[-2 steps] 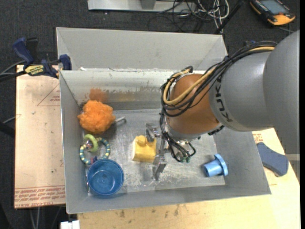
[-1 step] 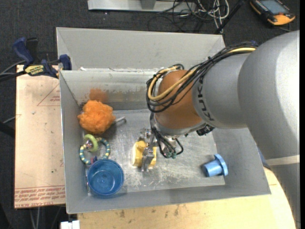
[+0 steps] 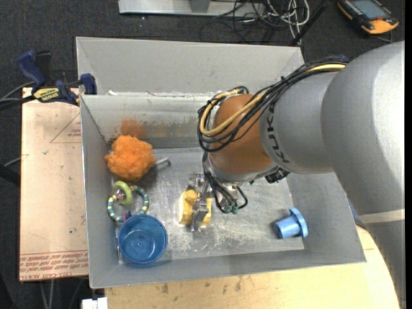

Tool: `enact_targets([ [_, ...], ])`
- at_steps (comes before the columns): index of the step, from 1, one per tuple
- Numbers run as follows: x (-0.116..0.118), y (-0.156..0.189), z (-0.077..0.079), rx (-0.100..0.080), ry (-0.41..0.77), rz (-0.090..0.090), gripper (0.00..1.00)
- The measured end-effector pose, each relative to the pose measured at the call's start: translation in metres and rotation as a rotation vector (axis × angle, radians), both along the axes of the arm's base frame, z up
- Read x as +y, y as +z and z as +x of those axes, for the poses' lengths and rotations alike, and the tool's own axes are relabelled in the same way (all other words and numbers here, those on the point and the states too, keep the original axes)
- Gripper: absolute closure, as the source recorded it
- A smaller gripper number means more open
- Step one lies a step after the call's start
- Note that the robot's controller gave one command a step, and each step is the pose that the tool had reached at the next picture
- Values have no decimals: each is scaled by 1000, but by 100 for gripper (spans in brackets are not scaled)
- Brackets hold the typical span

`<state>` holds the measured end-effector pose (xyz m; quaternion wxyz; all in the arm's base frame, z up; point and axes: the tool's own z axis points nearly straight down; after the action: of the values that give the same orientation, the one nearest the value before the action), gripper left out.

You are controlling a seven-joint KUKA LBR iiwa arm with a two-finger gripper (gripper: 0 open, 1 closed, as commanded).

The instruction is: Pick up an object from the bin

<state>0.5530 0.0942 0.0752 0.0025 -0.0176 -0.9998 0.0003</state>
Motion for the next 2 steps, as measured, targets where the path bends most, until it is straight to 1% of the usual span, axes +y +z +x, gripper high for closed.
enact_targets([
  [1,5,98,-6,-7,-9,2,100],
  [2,5,98,-6,-7,-9,2,100],
])
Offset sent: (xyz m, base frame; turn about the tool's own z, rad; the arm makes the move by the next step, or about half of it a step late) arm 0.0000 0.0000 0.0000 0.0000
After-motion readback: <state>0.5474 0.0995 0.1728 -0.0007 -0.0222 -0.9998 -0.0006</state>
